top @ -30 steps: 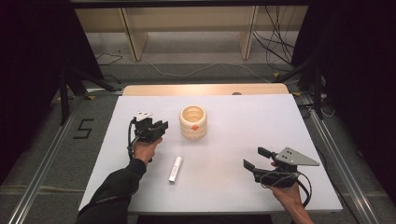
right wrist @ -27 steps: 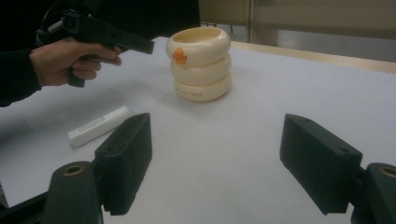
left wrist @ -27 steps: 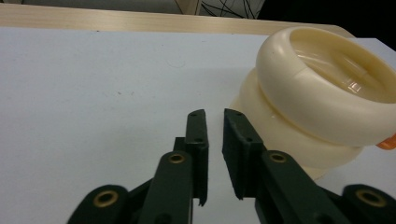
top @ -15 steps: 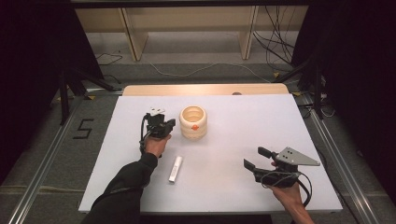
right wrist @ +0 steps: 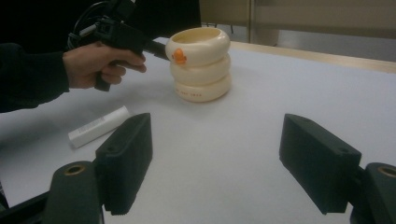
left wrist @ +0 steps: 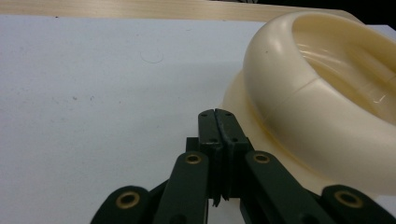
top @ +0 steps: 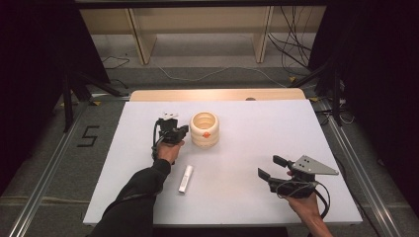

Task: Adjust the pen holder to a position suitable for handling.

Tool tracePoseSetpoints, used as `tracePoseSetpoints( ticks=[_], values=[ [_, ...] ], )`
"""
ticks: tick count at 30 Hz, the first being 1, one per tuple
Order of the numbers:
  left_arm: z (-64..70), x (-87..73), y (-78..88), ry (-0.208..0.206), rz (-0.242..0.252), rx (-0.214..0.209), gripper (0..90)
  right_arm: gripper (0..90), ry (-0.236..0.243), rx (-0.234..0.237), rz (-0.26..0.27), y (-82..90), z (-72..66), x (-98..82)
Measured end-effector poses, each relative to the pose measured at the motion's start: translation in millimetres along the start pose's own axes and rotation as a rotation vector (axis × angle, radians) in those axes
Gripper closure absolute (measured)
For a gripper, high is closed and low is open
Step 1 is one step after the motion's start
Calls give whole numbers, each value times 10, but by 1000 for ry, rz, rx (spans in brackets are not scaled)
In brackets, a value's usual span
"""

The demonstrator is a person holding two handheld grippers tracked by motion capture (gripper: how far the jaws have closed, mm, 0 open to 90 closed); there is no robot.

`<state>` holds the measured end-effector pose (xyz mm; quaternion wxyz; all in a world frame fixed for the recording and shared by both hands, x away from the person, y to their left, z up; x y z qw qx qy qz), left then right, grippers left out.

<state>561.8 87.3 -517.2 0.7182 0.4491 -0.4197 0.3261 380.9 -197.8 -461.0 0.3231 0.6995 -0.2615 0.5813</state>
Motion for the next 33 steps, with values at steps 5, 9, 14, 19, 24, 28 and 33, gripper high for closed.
tracePoseSetpoints(
  ticks=[5, 9, 14, 19, 24, 28, 33],
  values=[
    [32, -29, -31, -1, -18, 0, 891, 263, 1, 0, 0, 0, -1, 0],
    [62, -29, -44, 7, -14, -6, 891, 263, 0, 0, 2, -2, -4, -1],
    [102, -25, -65, 4, -17, 2, 891, 262, 2, -2, 2, 0, 3, 5],
    [185, -23, -91, 4, -23, -4, 891, 263, 1, -3, 4, 1, 7, 7],
    [271, -20, -116, 9, -26, -11, 890, 263, 1, -2, 4, 6, 2, 10],
    [351, 0, -129, 11, -24, -20, 890, 263, 1, -1, 5, 5, 6, 12],
    [421, -1, -144, 13, -26, -28, 890, 264, 0, 3, 3, 2, 3, 9]
  ],
)
Point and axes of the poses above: each handheld gripper's, and its own axes: y roughly backward along the jaws, x roughly out of its top, z roughly to its right, the point moved 9 cm from there along -y, roughly forward along the jaws, and after that the axes turned 12 degrees about z, right-handed, at the moved point
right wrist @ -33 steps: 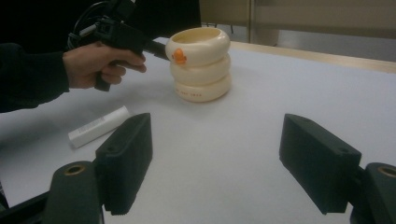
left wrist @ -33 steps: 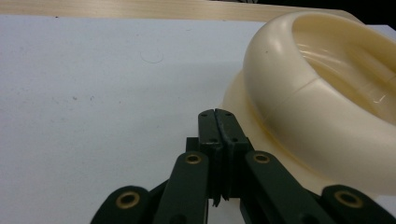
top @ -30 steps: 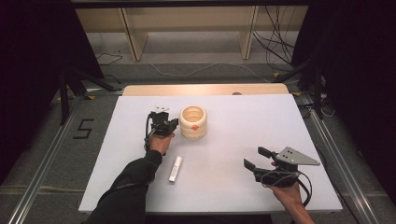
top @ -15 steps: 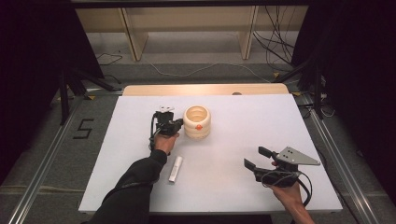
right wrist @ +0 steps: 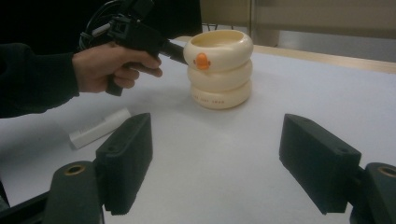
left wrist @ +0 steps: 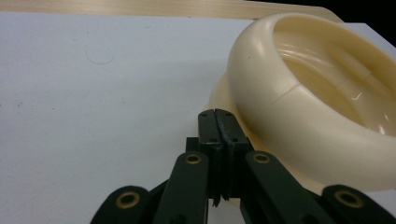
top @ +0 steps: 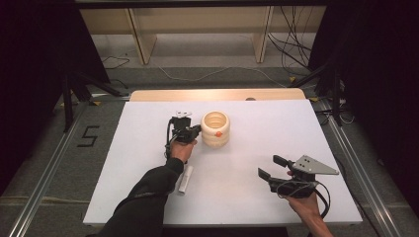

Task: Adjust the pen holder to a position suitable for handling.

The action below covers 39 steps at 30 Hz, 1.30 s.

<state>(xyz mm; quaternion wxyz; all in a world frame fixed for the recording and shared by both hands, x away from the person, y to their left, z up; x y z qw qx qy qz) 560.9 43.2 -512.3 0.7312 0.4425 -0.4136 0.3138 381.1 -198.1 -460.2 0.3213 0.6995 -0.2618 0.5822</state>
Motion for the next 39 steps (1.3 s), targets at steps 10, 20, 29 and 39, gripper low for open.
tracePoseSetpoints(
  ticks=[10, 20, 29, 39],
  values=[
    [-23, 31, 18, 12, -2, -1, 880, 264, -3, -1, 0, -1, 2, 0],
    [-106, 95, 215, 21, -16, -19, 734, 265, -5, -4, 3, 1, 5, 4],
    [-120, 119, 461, -38, -84, -51, 499, 265, -5, -3, 2, -2, 4, 3],
    [-57, 99, 650, -29, -145, -80, 313, 264, -4, 2, 2, -6, 0, 2]
  ],
)
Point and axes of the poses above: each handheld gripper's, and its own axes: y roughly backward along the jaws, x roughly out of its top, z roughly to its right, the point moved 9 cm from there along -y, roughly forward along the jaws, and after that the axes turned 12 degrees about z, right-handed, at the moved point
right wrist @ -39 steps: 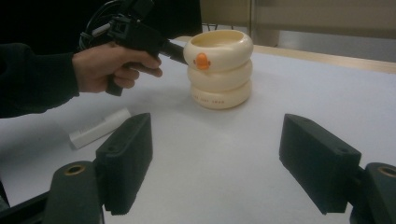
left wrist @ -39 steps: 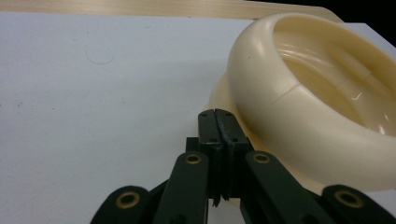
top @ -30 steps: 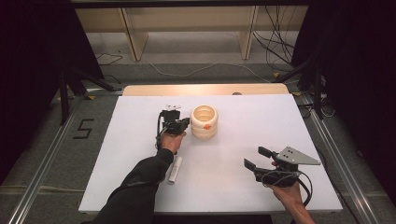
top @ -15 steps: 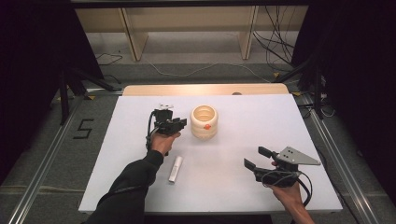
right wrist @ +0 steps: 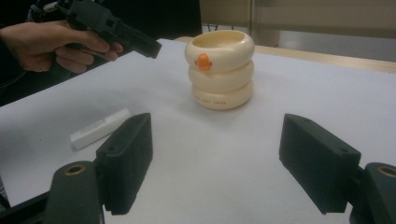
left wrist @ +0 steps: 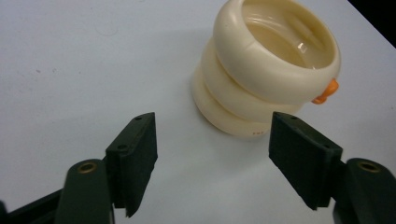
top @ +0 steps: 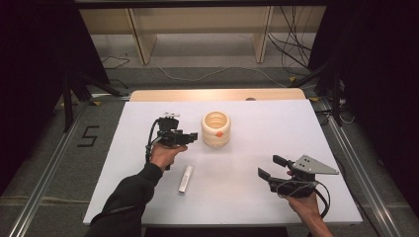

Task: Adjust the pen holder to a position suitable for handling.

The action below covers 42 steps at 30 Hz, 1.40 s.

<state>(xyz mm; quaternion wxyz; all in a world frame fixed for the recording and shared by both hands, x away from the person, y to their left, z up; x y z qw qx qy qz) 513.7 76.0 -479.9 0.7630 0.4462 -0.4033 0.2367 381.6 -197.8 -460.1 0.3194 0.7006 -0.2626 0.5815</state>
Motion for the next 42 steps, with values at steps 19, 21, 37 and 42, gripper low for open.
tracePoseSetpoints(
  ticks=[19, 21, 37, 42],
  values=[
    [132, -238, 299, -16, -95, -30, 193, 265, 8, 2, -6, 11, 7, -20],
    [125, -268, 321, -17, -98, -23, 190, 265, 16, 3, 1, 26, -2, -11],
    [69, -537, 455, -80, -193, 15, 163, 264, 18, 2, -16, 18, -13, -44],
    [110, -631, 468, -112, -225, 10, 160, 264, 20, -1, -23, 11, -13, -58]
  ],
)
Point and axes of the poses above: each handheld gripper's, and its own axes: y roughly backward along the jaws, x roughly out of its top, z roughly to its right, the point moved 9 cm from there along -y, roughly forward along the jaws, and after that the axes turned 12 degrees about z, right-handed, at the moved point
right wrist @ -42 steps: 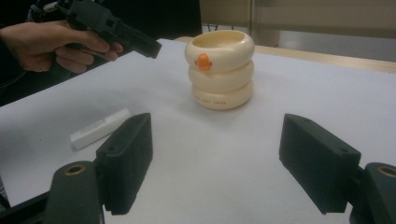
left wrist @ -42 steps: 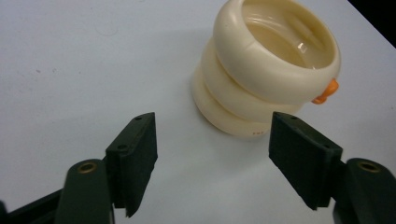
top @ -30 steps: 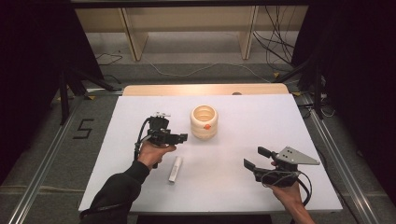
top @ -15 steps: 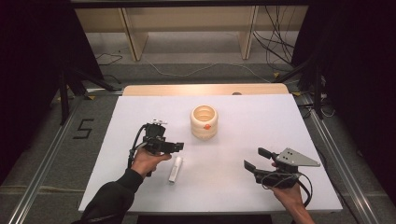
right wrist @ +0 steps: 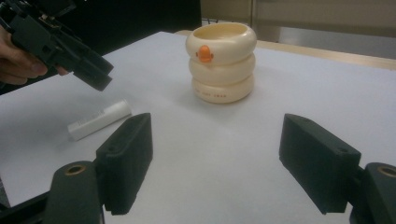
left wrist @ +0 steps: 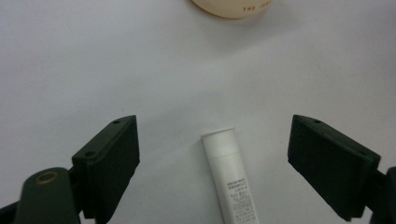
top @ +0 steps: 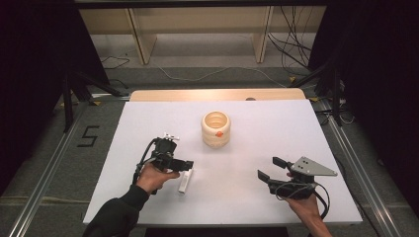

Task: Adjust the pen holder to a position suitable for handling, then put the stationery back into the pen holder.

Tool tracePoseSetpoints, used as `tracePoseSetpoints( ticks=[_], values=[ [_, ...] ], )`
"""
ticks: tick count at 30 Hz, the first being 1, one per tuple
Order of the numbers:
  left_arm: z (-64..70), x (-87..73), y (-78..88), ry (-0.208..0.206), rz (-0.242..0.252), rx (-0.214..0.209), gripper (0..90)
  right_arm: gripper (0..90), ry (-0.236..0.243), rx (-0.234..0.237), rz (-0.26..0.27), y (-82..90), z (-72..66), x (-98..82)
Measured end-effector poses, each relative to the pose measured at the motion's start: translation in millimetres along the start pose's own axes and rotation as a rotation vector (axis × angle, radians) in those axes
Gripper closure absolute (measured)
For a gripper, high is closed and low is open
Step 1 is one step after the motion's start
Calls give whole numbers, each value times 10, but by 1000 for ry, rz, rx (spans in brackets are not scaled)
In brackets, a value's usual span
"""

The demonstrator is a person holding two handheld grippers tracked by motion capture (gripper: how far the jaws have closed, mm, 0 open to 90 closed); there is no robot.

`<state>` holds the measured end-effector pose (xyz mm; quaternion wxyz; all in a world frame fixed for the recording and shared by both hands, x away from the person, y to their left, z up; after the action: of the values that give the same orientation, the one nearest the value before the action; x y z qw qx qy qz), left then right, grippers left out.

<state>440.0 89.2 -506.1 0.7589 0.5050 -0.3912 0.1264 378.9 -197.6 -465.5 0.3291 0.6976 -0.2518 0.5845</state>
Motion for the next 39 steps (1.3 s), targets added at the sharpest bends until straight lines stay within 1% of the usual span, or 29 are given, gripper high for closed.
tracePoseSetpoints(
  ticks=[6, 9, 14, 19, 22, 25, 29, 30, 33, 39],
  values=[
    [76, -112, -31, -36, -36, -1, 160, 265, -2, -5, 3, 19, 4, -1],
    [88, -169, -49, -48, -54, 3, 160, 264, -3, -6, 6, 21, 9, 1],
    [97, -224, -58, -53, -71, 3, 155, 264, 1, -6, 2, 15, 9, -3],
    [121, -282, -62, -60, -103, -9, 156, 265, 1, -6, 4, 20, 14, -1],
    [113, -300, -51, -64, -115, -6, 165, 264, -1, -5, 4, 20, 18, 0],
    [93, -320, -50, -77, -133, 3, 183, 264, 1, -3, 4, 18, 16, -1],
    [65, -337, -52, -96, -153, 28, 210, 264, 4, -3, 6, 16, 14, -1],
    [74, -336, -51, -99, -152, 27, 221, 264, 3, -4, 5, 15, 14, -3],
    [121, -338, -43, -99, -156, 5, 257, 264, 4, -4, 1, 13, 14, -6],
    [183, -376, -76, -118, -178, 1, 332, 265, 12, -3, -3, 5, 2, -12]
  ],
)
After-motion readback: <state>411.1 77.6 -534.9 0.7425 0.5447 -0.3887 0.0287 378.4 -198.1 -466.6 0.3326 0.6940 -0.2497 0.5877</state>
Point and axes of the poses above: each handheld gripper's, and its own axes: y roughly backward along the jaws, x roughly out of its top, z roughly to its right, the point moved 9 cm from there along -y, roughly forward along the jaws, and after that the axes turned 12 degrees about z, right-handed, at the moved point
